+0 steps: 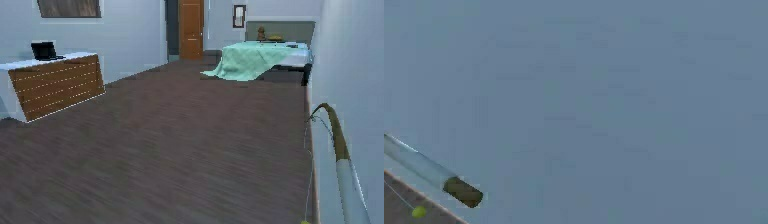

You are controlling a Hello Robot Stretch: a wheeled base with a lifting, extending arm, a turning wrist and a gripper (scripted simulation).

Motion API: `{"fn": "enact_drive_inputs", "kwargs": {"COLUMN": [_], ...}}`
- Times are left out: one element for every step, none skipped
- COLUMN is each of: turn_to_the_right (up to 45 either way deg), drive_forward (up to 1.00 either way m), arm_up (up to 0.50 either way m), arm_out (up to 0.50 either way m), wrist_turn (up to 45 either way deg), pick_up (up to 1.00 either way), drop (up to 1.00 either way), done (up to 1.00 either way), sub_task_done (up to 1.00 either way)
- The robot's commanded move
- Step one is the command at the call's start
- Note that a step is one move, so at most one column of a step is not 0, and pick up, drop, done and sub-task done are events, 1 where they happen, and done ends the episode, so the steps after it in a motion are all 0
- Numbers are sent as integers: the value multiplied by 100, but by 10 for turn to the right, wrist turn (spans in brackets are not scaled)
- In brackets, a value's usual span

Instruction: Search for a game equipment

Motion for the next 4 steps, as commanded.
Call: {"fn": "enact_drive_inputs", "kwargs": {"turn_to_the_right": [0,0,0,-30], "drive_forward": [100,100,100,0], "arm_up": [0,0,0,0], "arm_out": [0,0,0,0], "wrist_turn": [0,0,0,0], "pick_up": [0,0,0,0], "drop": [0,0,0,0], "done": [0,0,0,0], "sub_task_done": [0,0,0,0]}}
